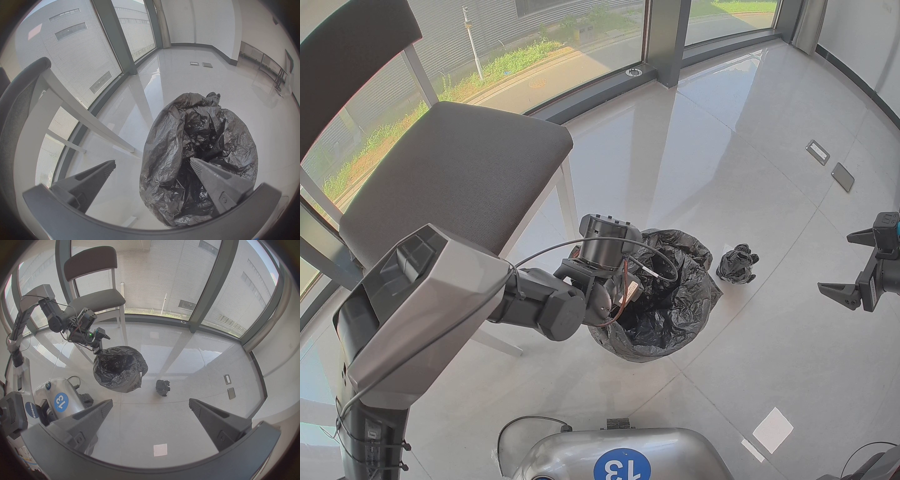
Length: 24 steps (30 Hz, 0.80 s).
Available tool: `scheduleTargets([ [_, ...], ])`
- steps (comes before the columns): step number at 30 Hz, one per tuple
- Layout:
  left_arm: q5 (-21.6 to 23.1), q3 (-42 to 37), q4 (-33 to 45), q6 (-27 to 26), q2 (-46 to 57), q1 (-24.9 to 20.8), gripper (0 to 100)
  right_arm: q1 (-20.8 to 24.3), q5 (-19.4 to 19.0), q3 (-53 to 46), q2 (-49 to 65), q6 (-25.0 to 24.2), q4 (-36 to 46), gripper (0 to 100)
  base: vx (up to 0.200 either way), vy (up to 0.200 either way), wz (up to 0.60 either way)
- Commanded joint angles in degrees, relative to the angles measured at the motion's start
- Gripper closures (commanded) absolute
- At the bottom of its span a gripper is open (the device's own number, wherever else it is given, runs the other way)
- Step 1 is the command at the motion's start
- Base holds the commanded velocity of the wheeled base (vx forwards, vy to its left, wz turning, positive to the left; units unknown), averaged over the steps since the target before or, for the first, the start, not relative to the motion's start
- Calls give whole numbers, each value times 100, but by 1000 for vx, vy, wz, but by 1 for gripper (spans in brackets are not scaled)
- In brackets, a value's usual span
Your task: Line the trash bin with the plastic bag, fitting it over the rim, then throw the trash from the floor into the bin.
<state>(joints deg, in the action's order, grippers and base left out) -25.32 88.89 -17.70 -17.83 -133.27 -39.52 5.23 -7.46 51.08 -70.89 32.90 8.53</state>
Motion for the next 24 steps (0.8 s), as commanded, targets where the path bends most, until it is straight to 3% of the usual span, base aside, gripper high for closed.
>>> scheduleTargets([
  [1, 1, 32, -76, -71, -112, 23, 0, -4, -1, -1, -13, 23, -1, 0, 0, 0, 0],
  [23, -43, 207, -164, -185, -402, 50, 0, -13, -63, 51, -22, 32, -10, 0, 0, 0, 0],
  [24, -43, 207, -216, -176, -402, 67, 100, -13, -63, 69, -22, 23, -10, 0, 0, 0, 0],
])
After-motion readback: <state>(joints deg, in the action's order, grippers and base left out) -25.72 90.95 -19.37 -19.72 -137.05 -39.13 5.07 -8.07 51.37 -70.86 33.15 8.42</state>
